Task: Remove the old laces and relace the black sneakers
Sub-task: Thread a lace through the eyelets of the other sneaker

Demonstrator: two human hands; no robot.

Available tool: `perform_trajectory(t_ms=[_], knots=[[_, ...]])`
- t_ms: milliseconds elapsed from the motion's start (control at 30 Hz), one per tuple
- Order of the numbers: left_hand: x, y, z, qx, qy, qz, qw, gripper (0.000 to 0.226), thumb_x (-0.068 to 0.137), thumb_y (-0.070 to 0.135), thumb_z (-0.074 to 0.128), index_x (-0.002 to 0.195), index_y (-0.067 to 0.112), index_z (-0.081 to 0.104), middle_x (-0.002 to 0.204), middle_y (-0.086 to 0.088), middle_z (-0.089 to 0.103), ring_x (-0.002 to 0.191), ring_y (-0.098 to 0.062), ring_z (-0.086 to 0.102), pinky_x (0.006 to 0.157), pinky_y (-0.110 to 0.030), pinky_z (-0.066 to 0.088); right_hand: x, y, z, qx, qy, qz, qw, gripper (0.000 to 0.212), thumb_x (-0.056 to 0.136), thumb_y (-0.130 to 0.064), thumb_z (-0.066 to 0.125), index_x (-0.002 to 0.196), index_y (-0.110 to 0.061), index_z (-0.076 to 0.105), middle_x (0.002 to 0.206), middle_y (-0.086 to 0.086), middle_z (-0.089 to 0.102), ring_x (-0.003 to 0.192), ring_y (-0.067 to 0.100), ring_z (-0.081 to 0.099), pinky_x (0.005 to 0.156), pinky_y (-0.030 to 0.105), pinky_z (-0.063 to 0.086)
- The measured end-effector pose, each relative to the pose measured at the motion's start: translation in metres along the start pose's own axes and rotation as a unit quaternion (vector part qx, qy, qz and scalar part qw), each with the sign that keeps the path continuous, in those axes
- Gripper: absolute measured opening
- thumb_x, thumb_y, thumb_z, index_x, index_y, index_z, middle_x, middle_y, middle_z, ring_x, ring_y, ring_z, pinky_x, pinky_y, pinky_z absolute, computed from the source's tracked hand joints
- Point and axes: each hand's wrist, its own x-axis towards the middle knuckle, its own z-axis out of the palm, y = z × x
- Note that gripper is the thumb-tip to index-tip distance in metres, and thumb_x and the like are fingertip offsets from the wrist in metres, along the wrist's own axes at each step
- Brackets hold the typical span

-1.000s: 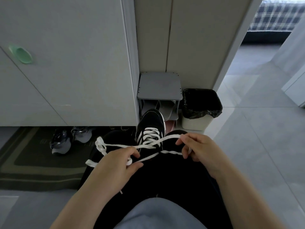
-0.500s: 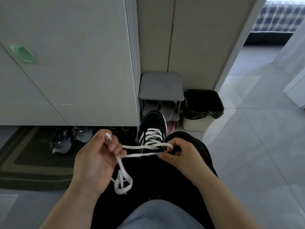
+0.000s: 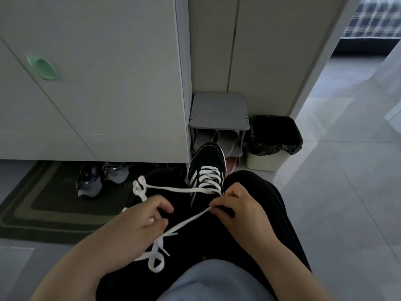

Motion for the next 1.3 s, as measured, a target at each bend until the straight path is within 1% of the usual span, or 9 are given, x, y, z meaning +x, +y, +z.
perform_trajectory(t_ms=[133, 233, 333, 500, 633, 733, 833, 1133, 1300], knots=[[0.023, -0.006, -0.006, 0.179, 0.222, 0.117, 0.951, 0.040, 0.087, 0.017, 0.057, 0.116, 0.044, 0.046, 0.107, 0.024, 0.040, 0.103, 0.000, 0.038, 0.087, -0.019, 0.033, -0.004, -0.001, -0.004, -0.039, -0.053, -0.021, 0.998, 0.016, 0.079, -0.042, 0.067, 0.087, -0.028, 0.067, 0.087, -0.020, 0.037, 0.059, 0.002, 0.048, 0.051, 0.008, 0.037], [0.051, -0.006, -0.012, 0.323, 0.169, 0.067, 0.929, 0.037, 0.088, 0.033, 0.057, 0.124, 0.038, 0.050, 0.129, 0.014, 0.036, 0.125, -0.009, 0.023, 0.107, -0.032, 0.018, -0.007, -0.008, -0.002, -0.060, -0.060, -0.060, 0.995, 0.032, 0.074, -0.054, 0.054, 0.085, -0.028, 0.068, 0.087, -0.018, 0.038, 0.059, 0.000, 0.042, 0.050, 0.007, 0.036], [0.068, 0.000, -0.023, 0.364, 0.111, 0.070, 0.922, 0.008, 0.089, 0.034, 0.056, 0.097, 0.034, 0.057, 0.119, 0.013, 0.052, 0.120, -0.011, 0.040, 0.104, -0.029, 0.023, -0.006, -0.017, -0.002, -0.022, -0.059, -0.053, 0.997, 0.044, 0.077, -0.058, 0.048, 0.102, -0.029, 0.069, 0.093, -0.017, 0.047, 0.077, -0.002, 0.048, 0.062, 0.007, 0.042], [0.064, 0.041, -0.049, 0.094, 0.027, 0.074, 0.992, 0.008, 0.093, 0.020, 0.052, 0.086, 0.021, 0.056, 0.065, 0.009, 0.068, 0.067, -0.008, 0.064, 0.063, -0.018, 0.048, 0.015, -0.052, -0.006, 0.153, -0.091, 0.006, 0.984, 0.028, 0.092, -0.034, 0.054, 0.118, -0.024, 0.060, 0.107, -0.013, 0.060, 0.093, -0.003, 0.055, 0.084, 0.015, 0.047], [0.060, 0.078, -0.051, -0.176, 0.001, 0.105, 0.979, 0.020, 0.094, 0.013, 0.048, 0.110, 0.018, 0.059, 0.080, 0.004, 0.070, 0.065, -0.006, 0.062, 0.063, -0.019, 0.053, 0.039, -0.090, 0.002, 0.359, -0.161, 0.035, 0.919, 0.047, 0.093, -0.024, 0.056, 0.135, -0.025, 0.036, 0.124, -0.014, 0.052, 0.115, -0.008, 0.047, 0.101, 0.014, 0.036], [0.061, 0.086, -0.059, -0.287, -0.047, 0.093, 0.952, 0.029, 0.093, 0.012, 0.047, 0.119, 0.019, 0.056, 0.092, 0.001, 0.069, 0.075, -0.010, 0.063, 0.067, -0.024, 0.055, 0.044, -0.093, -0.008, 0.456, -0.144, 0.069, 0.875, 0.022, 0.095, -0.018, 0.051, 0.117, -0.015, 0.054, 0.087, -0.007, 0.064, 0.086, 0.002, 0.061, 0.097, 0.028, 0.045], [0.067, 0.078, -0.071, -0.304, -0.004, 0.088, 0.949, 0.027, 0.094, 0.005, 0.045, 0.115, 0.016, 0.058, 0.084, 0.001, 0.069, 0.063, -0.007, 0.059, 0.056, -0.018, 0.051, 0.039, -0.075, -0.027, 0.385, -0.083, 0.087, 0.915, 0.023, 0.098, -0.019, 0.044, 0.089, -0.019, 0.065, 0.065, -0.009, 0.051, 0.065, 0.005, 0.047, 0.074, 0.024, 0.042], [0.101, 0.010, -0.071, -0.086, 0.174, 0.030, 0.980, 0.024, 0.094, 0.002, 0.043, 0.098, 0.019, 0.060, 0.083, -0.001, 0.067, 0.056, -0.011, 0.044, 0.052, -0.020, 0.037, 0.008, -0.006, -0.058, 0.328, 0.033, 0.182, 0.926, 0.023, 0.096, -0.017, 0.047, 0.082, -0.017, 0.066, 0.048, -0.014, 0.048, 0.052, 0.005, 0.045, 0.062, 0.026, 0.040], [0.107, -0.020, -0.068, 0.161, 0.192, 0.032, 0.968, 0.027, 0.092, 0.000, 0.044, 0.106, 0.016, 0.061, 0.104, -0.007, 0.064, 0.104, -0.027, 0.056, 0.085, -0.027, 0.039, 0.000, 0.004, -0.068, 0.336, 0.039, 0.187, 0.922, 0.023, 0.095, -0.012, 0.048, 0.087, -0.019, 0.068, 0.044, -0.011, 0.042, 0.043, 0.003, 0.035, 0.047, 0.018, 0.028]])
